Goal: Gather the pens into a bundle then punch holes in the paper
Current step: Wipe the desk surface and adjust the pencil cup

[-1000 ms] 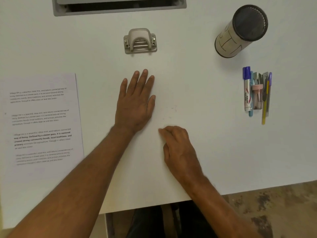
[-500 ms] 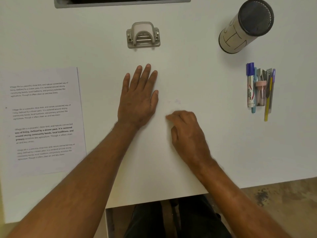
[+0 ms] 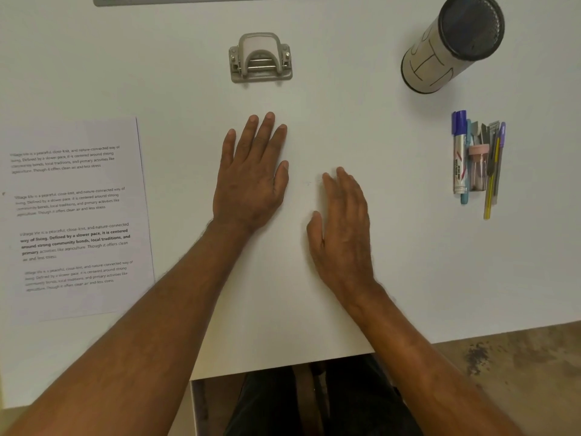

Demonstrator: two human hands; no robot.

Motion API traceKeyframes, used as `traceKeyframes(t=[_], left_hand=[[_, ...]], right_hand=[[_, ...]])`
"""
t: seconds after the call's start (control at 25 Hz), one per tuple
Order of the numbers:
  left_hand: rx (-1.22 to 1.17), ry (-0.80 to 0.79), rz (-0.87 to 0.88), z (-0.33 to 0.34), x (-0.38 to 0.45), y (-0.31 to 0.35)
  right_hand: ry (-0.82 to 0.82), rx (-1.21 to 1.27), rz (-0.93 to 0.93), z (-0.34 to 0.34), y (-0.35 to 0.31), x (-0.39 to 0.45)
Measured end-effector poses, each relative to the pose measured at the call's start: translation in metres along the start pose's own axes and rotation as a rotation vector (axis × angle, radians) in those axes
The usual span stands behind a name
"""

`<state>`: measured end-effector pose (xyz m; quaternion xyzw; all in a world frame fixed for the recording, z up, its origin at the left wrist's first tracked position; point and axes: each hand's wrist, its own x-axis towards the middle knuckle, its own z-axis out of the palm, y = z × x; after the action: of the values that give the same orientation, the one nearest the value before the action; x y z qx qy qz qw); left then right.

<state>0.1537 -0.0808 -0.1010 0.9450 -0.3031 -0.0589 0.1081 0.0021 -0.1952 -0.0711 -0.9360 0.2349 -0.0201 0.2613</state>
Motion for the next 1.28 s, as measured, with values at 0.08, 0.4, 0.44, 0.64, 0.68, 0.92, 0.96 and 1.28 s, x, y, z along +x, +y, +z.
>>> traceKeyframes(t=[0.08, 0.4, 0.44, 0.64, 0.68, 0.92, 0.96, 1.28], left_hand=[[-0.006, 0.002, 0.003, 0.001, 0.0, 0.0], [-0.004, -0.009, 0.011, -0.002, -0.001, 0.001], [-0.003, -0.003, 0.009, -0.002, -0.001, 0.002], [0.003, 0.001, 0.004, -0.003, -0.001, 0.002], [0.003, 0.0, 0.005, -0.003, -0.001, 0.002], [0.0, 0.001, 0.015, -0.002, 0.0, 0.001], [0.005, 0.001, 0.015, -0.001, 0.0, 0.001], [0.009, 0.0, 0.007, -0.001, -0.001, 0.001]], right_hand=[[-0.033, 0.002, 0.051, 0.007, -0.002, -0.001], [-0.109, 0.146, -0.184, 0.018, -0.017, 0.017], [-0.086, 0.264, -0.156, 0.014, -0.016, 0.02], [0.112, 0.351, 0.037, 0.0, 0.003, 0.049], [0.057, 0.275, -0.065, 0.001, 0.004, 0.05], [-0.229, -0.149, -0.58, -0.009, 0.023, 0.054], [-0.284, -0.161, -0.606, -0.014, 0.027, 0.054], [-0.582, -0.211, -0.569, -0.06, 0.019, 0.073]])
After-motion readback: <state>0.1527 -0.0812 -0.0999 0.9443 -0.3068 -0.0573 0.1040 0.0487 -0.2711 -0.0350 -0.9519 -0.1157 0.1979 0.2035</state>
